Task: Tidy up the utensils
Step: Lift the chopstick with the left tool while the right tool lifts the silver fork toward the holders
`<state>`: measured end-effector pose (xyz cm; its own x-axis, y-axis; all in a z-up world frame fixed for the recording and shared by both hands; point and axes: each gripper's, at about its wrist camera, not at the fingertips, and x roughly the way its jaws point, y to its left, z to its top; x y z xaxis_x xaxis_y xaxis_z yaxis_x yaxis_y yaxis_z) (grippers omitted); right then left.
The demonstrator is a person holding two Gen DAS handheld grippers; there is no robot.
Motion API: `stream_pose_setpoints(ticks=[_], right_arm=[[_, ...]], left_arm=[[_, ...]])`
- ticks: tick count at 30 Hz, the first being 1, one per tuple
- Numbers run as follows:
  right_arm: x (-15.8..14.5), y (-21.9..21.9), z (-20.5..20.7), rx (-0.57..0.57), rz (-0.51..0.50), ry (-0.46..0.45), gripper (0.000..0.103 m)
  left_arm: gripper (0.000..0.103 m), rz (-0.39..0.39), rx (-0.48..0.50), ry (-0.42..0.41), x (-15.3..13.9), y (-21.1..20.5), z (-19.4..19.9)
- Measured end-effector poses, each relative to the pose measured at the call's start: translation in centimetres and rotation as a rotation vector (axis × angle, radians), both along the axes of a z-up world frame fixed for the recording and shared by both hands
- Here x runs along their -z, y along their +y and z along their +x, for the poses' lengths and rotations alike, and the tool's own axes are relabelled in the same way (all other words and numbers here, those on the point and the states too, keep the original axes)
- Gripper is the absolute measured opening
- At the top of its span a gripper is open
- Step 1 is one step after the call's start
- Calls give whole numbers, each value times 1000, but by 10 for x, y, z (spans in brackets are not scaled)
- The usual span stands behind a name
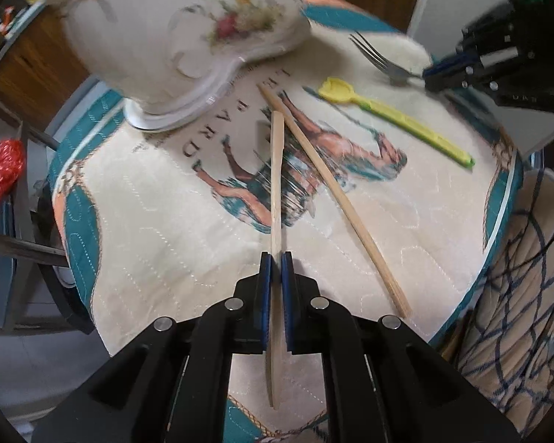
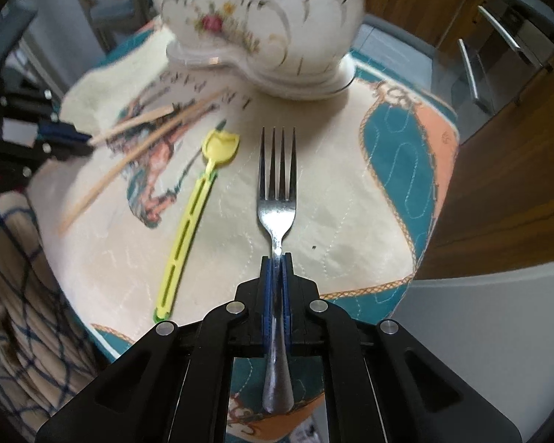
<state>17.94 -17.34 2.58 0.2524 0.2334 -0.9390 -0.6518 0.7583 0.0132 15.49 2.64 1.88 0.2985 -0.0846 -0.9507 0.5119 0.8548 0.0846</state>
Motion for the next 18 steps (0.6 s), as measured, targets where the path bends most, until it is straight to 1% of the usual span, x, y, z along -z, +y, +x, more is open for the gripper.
stream_pose_setpoints(ticks=[5, 6, 8, 10, 11, 14, 18], right_arm=[[-14, -11, -4, 30, 125, -37, 6], [-17, -14, -4, 41, 164, -43, 6], [-20, -19, -6, 55, 221, -45, 6], [-24, -26, -8, 75, 310, -45, 6], [-25, -30, -7, 87, 358, -39, 6], [-24, -40, -6, 114, 452, -30, 6], [-24, -48, -8, 139, 559, -34, 6]], left_arm=[[5, -132, -41, -128, -17, 19, -16], [5, -158, -59, -155, -21, 23, -19], [5, -231, -85, -222, -29, 32, -28], [5, -287, -118, -261, -34, 41, -33], [5, -336, -124, -287, -36, 46, -38], [5, -412, -159, -329, -38, 55, -46], [5, -474, -190, -363, -38, 65, -50]])
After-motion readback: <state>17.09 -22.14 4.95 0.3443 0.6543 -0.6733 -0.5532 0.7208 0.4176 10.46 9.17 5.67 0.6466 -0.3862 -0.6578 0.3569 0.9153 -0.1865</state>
